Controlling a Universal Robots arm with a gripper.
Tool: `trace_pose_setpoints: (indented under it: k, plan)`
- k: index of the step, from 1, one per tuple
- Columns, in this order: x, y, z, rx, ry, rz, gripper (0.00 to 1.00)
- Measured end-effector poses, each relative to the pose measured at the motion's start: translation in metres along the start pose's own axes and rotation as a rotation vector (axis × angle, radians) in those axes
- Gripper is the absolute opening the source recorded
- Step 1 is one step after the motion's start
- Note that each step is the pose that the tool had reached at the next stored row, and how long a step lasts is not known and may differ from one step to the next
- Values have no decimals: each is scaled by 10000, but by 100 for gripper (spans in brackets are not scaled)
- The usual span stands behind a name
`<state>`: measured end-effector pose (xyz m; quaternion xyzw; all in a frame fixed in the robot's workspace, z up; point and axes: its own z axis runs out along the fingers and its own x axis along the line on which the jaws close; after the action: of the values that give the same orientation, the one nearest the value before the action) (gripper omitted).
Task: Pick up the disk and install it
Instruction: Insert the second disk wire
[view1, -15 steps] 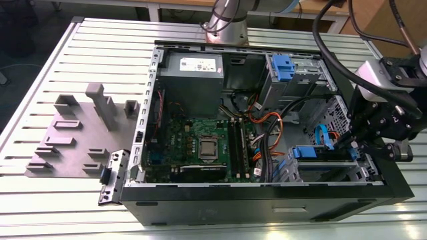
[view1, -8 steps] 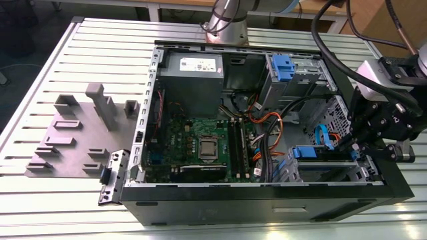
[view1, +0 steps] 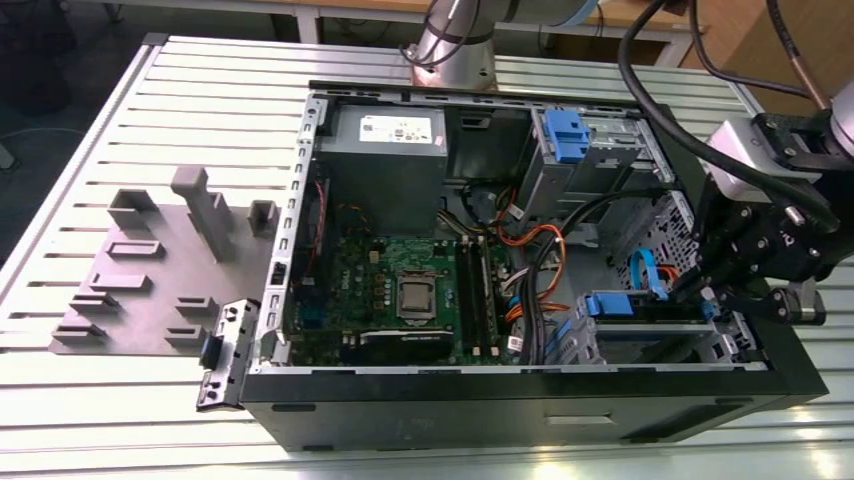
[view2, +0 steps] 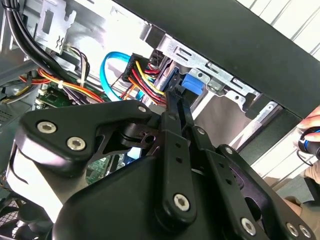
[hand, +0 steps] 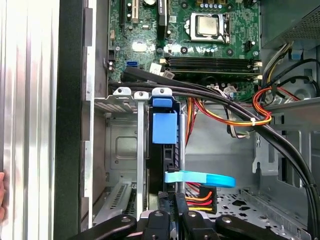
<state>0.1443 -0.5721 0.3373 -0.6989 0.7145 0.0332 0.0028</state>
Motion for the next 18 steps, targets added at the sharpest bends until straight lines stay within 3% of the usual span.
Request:
trace_pose_setpoints:
  k: [18]
  plan:
    - [3, 23, 55, 0, 3, -1, 16]
